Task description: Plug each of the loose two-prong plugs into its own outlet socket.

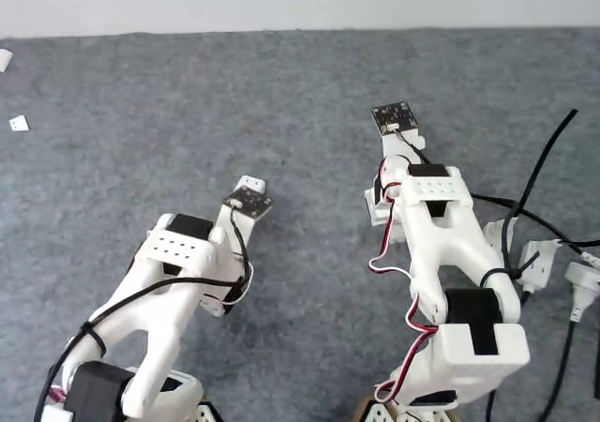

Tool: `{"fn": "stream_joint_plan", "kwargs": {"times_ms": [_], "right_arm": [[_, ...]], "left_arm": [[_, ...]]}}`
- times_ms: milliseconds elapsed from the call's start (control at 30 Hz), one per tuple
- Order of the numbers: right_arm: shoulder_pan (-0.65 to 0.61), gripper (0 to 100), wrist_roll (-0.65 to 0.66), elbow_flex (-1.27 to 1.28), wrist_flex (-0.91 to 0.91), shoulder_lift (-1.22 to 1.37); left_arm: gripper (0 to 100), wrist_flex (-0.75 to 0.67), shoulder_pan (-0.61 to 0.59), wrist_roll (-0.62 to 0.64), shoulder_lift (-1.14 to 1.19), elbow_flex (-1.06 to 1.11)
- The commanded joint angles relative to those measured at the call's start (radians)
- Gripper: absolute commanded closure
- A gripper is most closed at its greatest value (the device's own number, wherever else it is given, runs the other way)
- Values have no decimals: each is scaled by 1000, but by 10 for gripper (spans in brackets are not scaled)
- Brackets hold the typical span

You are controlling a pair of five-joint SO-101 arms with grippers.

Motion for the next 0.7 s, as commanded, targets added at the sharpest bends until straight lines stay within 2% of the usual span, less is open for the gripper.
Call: {"fn": "stream_joint_plan", "kwargs": {"times_ms": [0,200,400,667], "right_arm": [[-8,965,11,-41,-16,-8],[-8,965,11,-41,-30,-4],[-8,965,11,-41,-30,-2],[-8,965,11,-41,-30,-1]], "left_arm": [[987,35,11,-69,-18,-25],[987,98,78,-282,-18,7],[987,114,48,-187,-28,-82],[985,284,-37,-181,-107,-383]]}}
